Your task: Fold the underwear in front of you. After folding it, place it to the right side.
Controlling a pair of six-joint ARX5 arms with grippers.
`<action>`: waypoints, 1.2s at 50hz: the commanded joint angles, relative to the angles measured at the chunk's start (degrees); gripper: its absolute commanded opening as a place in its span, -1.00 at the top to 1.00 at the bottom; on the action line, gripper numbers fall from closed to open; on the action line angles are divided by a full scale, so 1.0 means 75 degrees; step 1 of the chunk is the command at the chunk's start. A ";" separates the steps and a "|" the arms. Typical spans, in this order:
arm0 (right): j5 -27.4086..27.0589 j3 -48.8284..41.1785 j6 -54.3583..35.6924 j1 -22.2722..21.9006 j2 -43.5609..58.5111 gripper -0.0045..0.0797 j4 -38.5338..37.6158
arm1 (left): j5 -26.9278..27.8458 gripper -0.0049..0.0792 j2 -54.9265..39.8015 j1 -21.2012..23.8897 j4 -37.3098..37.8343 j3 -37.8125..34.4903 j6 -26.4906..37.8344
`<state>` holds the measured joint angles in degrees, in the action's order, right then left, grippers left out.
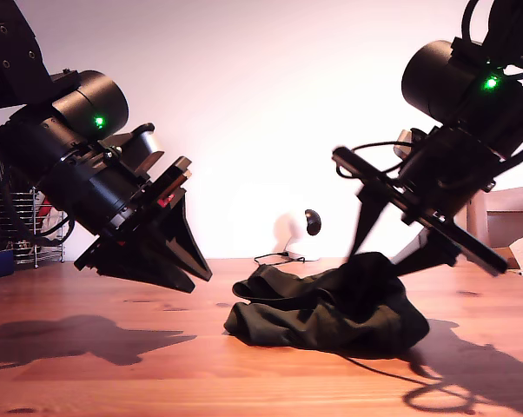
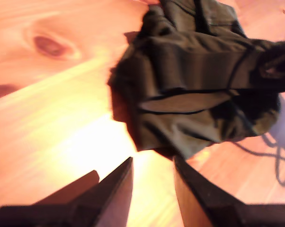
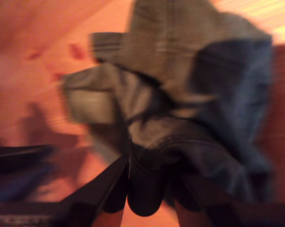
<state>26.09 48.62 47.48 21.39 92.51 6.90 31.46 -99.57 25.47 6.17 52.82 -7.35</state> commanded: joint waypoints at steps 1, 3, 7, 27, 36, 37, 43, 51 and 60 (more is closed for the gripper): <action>0.0192 -0.0038 0.0192 -0.0114 0.0131 0.32 -0.0038 | 0.0035 0.32 -0.0067 0.0166 -0.0047 -0.0061 0.0041; 0.0239 -0.0006 0.0364 -0.0184 0.0131 0.32 -0.0032 | 0.0035 0.32 -0.0067 0.0245 -0.0058 -0.0061 0.0041; 0.0201 0.0041 0.0679 -0.0312 0.0128 0.32 -0.0143 | 0.0032 0.32 -0.0067 0.0391 -0.0073 -0.0061 0.0038; 0.0087 0.0050 0.2576 -0.0915 0.0128 0.90 -0.0906 | 0.0032 0.32 -0.0067 0.0895 -0.0017 -0.0061 0.0038; 0.0131 0.0050 0.4348 -0.0918 0.0128 0.91 -0.0962 | -0.0012 0.32 -0.0067 0.1049 -0.0093 -0.0061 0.0038; 0.0131 0.0050 0.4459 -0.0918 0.0128 0.91 -0.1008 | -0.0055 0.32 -0.0067 0.1067 -0.0128 -0.0061 0.0041; 0.0321 0.0050 0.4937 -0.0918 0.0128 0.91 -0.1413 | -0.0335 0.32 -0.0067 0.1174 -0.0571 -0.0061 0.0102; 0.0402 0.0050 0.5388 -0.0962 0.0131 0.91 -0.1769 | -0.0833 0.33 -0.0070 0.1332 -0.1437 -0.0061 0.0455; 0.0391 0.0050 0.6073 -0.1029 0.0128 0.91 -0.2133 | -0.0979 0.33 -0.0082 0.1437 -0.2092 -0.0061 0.1425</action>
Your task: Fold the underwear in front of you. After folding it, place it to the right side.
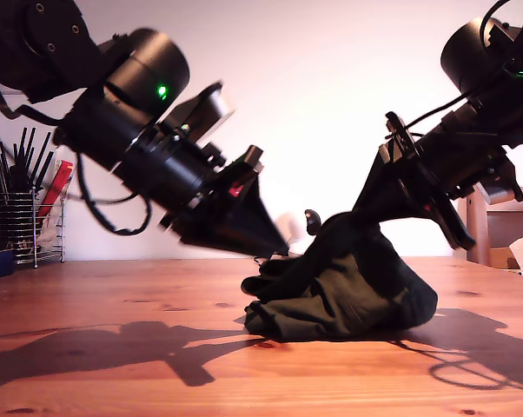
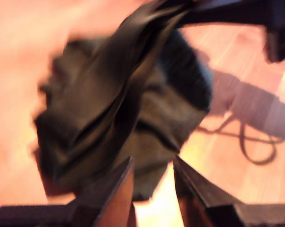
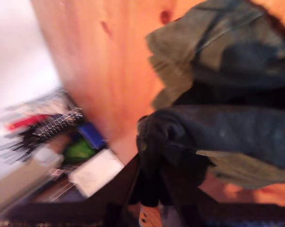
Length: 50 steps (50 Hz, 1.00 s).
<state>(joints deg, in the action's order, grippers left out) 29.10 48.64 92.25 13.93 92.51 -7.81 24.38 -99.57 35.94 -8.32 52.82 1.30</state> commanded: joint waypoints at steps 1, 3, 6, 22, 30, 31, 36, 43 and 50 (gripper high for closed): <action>-0.0006 0.0047 0.0108 -0.0052 0.0128 0.91 -0.0207 | -0.0061 0.33 -0.0085 0.0047 -0.0201 -0.0061 0.0303; -0.0003 0.0047 0.0114 -0.0067 0.0131 0.91 -0.0294 | -0.0079 0.33 -0.0114 0.0047 -0.0329 -0.0061 0.0353; -0.0035 0.0047 0.0131 -0.0114 0.0128 0.91 -0.0297 | -0.0047 0.33 -0.0166 0.0067 -0.0490 -0.0061 0.0399; -0.0006 0.0047 0.0044 -0.0210 0.0128 0.91 -0.0286 | 0.0935 0.43 -0.0425 0.0286 -0.1262 -0.0061 0.1061; 0.0000 0.0047 0.0035 -0.0210 0.0128 0.91 -0.0277 | 0.0944 0.59 -0.0586 0.0353 -0.1428 -0.0058 0.1717; -0.0003 0.0047 0.0023 -0.0210 0.0128 0.91 -0.0265 | 0.0944 0.59 -0.0644 0.0353 -0.1457 -0.0058 0.1760; -0.0003 0.0047 -0.0108 -0.0210 0.0128 0.91 -0.0245 | 0.0918 0.60 -0.1020 0.0347 -0.1594 -0.0055 0.1912; 0.0000 0.0047 -0.0149 -0.0210 0.0128 0.91 -0.0224 | 0.0842 0.77 -0.1282 0.0294 -0.1833 -0.0044 0.2142; 0.0047 0.0047 -0.0332 -0.0207 0.0131 0.91 -0.0166 | 0.0487 0.92 -0.1282 0.0286 -0.2203 -0.0038 0.2291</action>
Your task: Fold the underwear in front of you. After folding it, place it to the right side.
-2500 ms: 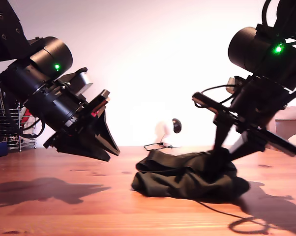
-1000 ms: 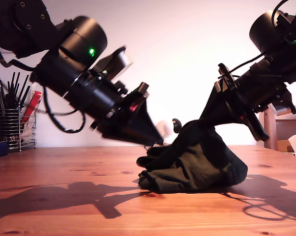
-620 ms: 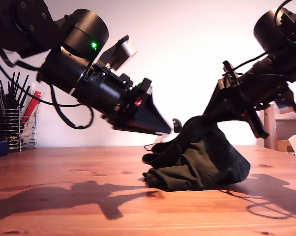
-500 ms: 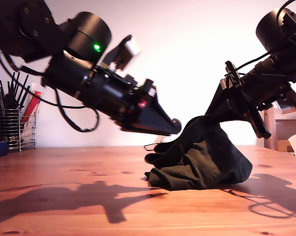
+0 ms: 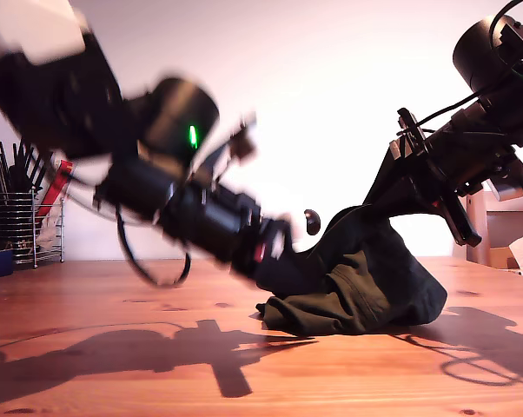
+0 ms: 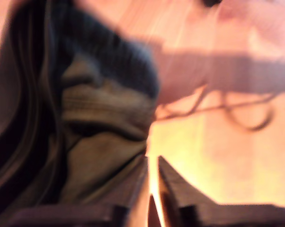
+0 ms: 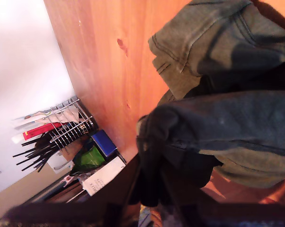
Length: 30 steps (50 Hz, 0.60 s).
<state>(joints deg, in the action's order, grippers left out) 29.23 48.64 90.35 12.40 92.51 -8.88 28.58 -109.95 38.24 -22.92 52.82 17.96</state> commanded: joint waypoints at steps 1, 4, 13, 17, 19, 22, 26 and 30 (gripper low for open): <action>0.0032 0.0047 -0.0079 -0.0003 0.0128 0.91 -0.0003 | -0.0143 0.92 0.0102 -0.0020 -0.0329 -0.0038 0.0073; 0.0035 0.0047 -0.0093 0.0009 0.0131 0.91 0.0044 | -0.0300 0.93 0.0099 -0.0035 -0.0452 -0.0029 0.0105; 0.0055 0.0047 -0.0108 0.0029 0.0128 0.91 0.0108 | -0.0557 0.93 -0.0073 -0.0064 -0.0796 0.0041 0.0425; 0.0055 0.0047 -0.0108 0.0041 0.0128 0.91 0.0119 | -0.0592 0.93 -0.0154 -0.0096 -0.0796 0.0152 0.0478; 0.0055 0.0047 -0.0105 0.0044 0.0131 0.91 0.0134 | -0.0641 0.93 -0.0169 -0.0105 -0.0799 0.0207 0.0571; 0.0055 0.0047 -0.0105 0.0047 0.0131 0.91 0.0137 | -0.0682 0.93 -0.0184 -0.0111 -0.0804 0.0318 0.0676; 0.0055 0.0047 -0.0102 0.0044 0.0131 0.91 0.0137 | -0.0679 0.93 -0.0187 -0.0157 -0.0781 0.0498 0.0673; 0.0041 0.0047 -0.0102 0.0044 0.0128 0.91 0.0137 | -0.0641 0.93 -0.0187 -0.0172 -0.0784 0.0638 0.0670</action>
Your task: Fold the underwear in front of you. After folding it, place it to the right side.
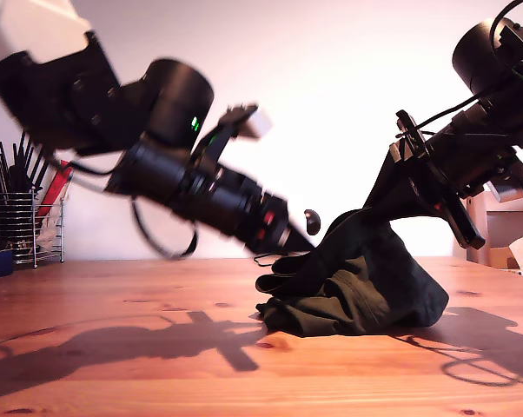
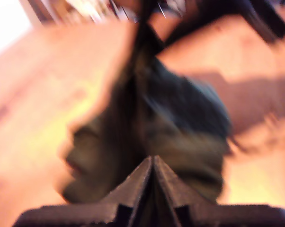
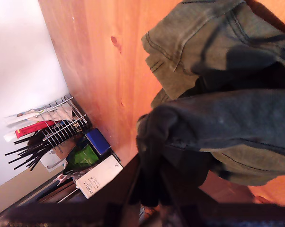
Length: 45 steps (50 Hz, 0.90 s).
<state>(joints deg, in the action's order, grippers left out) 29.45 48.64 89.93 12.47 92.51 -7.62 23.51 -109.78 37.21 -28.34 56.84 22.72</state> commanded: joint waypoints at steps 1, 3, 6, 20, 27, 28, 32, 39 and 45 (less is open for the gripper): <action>0.0003 0.0047 -0.0047 0.0035 0.0131 0.91 -0.0032 | 0.0076 0.93 -0.0210 -0.0047 -0.0052 0.0137 0.0035; 0.0000 0.0047 -0.0047 0.0035 0.0128 0.91 -0.0032 | 0.0262 0.93 -0.0210 -0.0047 -0.0009 0.0195 0.0029; 0.0000 0.0047 -0.0050 0.0035 0.0128 0.91 -0.0032 | 0.0539 0.93 -0.0213 -0.0047 0.0085 0.0277 0.0023; -0.0122 0.0047 -0.0052 0.0017 0.0131 0.91 -0.0032 | 0.1842 0.93 -0.0213 -0.0047 0.1049 0.0580 -0.0166; -0.0119 0.0047 -0.0052 0.0020 0.0131 0.91 -0.0032 | 0.1711 0.93 -0.0446 -0.0047 0.1177 0.0597 0.0044; -0.0119 0.0047 -0.0052 0.0020 0.0128 0.91 -0.0032 | 0.1687 0.93 -0.0522 -0.0047 0.1192 0.0609 0.0061; -0.0122 0.0047 -0.0055 0.0020 0.0131 0.91 -0.0032 | 0.1577 0.93 -0.0781 -0.0055 0.1212 0.0676 0.0102; -0.0119 0.0047 -0.0052 0.0020 0.0131 0.91 -0.0032 | 0.1335 0.93 -0.1075 -0.0058 0.1311 0.0982 0.0181; -0.0114 0.0047 -0.0052 0.0020 0.0131 0.91 -0.0032 | 0.0979 0.93 -0.1268 -0.0099 0.1772 0.1405 0.0472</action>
<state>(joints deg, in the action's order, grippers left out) 28.77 48.64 89.93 12.47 92.51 -7.46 31.48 -118.54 36.71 -14.96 65.06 24.62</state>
